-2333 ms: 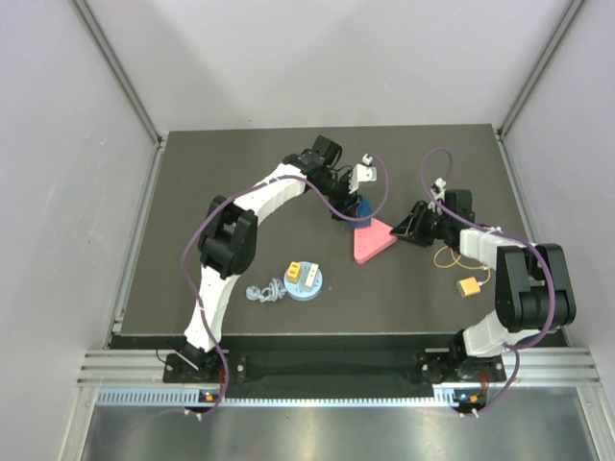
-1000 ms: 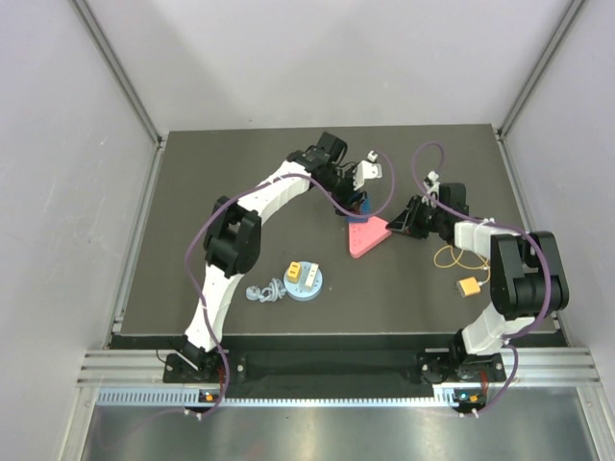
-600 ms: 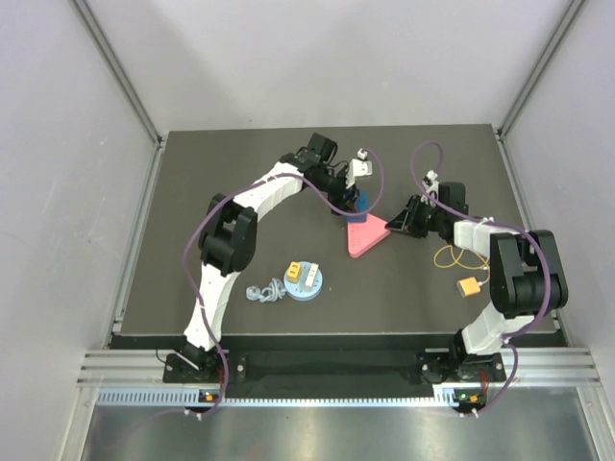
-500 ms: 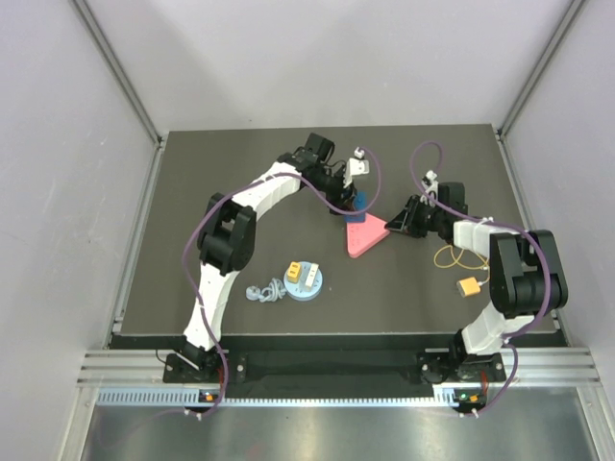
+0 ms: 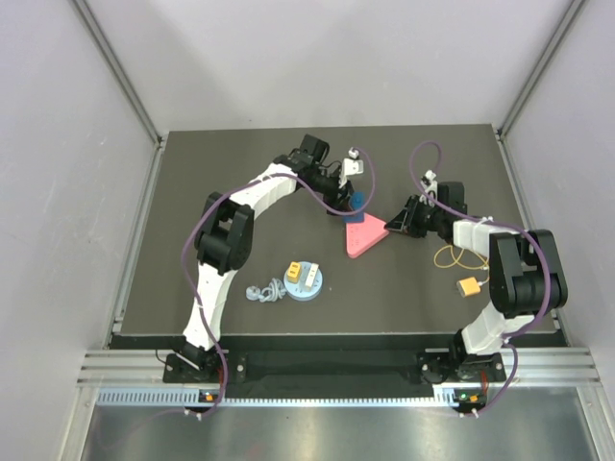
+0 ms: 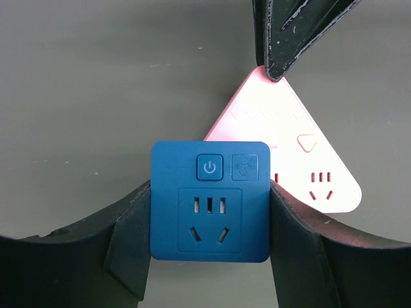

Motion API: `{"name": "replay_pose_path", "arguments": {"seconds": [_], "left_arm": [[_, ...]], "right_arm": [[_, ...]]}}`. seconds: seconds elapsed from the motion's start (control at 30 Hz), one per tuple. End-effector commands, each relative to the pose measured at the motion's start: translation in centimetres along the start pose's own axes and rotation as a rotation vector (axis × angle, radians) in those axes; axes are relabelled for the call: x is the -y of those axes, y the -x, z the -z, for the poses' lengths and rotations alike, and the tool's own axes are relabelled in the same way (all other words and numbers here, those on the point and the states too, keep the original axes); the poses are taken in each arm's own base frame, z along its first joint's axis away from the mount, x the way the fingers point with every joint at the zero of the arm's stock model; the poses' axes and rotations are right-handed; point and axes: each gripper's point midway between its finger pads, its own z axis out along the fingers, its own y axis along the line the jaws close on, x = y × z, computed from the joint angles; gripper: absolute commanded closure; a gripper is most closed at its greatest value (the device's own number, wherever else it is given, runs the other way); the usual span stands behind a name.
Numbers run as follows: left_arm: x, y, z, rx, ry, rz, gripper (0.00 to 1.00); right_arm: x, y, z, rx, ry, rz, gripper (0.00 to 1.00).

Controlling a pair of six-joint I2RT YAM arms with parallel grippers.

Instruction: Insert the plug

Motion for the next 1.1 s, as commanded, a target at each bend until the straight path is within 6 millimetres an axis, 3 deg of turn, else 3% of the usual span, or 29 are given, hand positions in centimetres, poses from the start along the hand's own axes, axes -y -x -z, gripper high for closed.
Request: {"name": "replay_pose_path", "arguments": {"seconds": [0.0, 0.33, 0.57, 0.67, 0.73, 0.77, 0.8, 0.9, 1.07], "left_arm": [[5.1, -9.3, -2.5, -0.211, -0.122, 0.238, 1.00], [5.0, -11.1, -3.1, -0.293, -0.130, 0.309, 1.00], [6.2, -12.1, -3.1, -0.329, -0.153, 0.343, 1.00], [7.8, -13.4, -2.9, -0.361, -0.187, 0.379, 1.00], [7.8, -12.8, -2.7, -0.336, -0.169, 0.357, 1.00], [9.0, -13.7, -2.6, -0.349, -0.174, 0.393, 1.00], [8.7, -12.6, -2.2, -0.326, -0.152, 0.367, 1.00], [9.0, -11.7, -1.8, -0.300, -0.119, 0.362, 1.00], [10.1, -11.5, -1.8, -0.262, -0.115, 0.370, 1.00]], "right_arm": [[-0.2, -2.0, -1.1, -0.071, 0.006, 0.020, 0.88], [-0.5, -1.8, -1.0, -0.067, 0.013, 0.024, 0.89], [-0.7, -2.3, -1.3, -0.085, 0.024, 0.029, 0.91], [-1.0, -2.7, -1.5, -0.100, 0.034, 0.045, 0.91], [-1.2, -3.0, -1.6, -0.109, 0.039, 0.057, 0.91], [-1.3, -3.1, -1.6, -0.114, 0.039, 0.060, 0.91], [-1.4, -3.1, -1.5, -0.116, 0.038, 0.065, 0.91], [-1.5, -3.5, -1.4, -0.125, 0.039, 0.069, 0.91], [-1.5, -4.0, -1.0, -0.133, 0.033, 0.071, 0.91]]}}
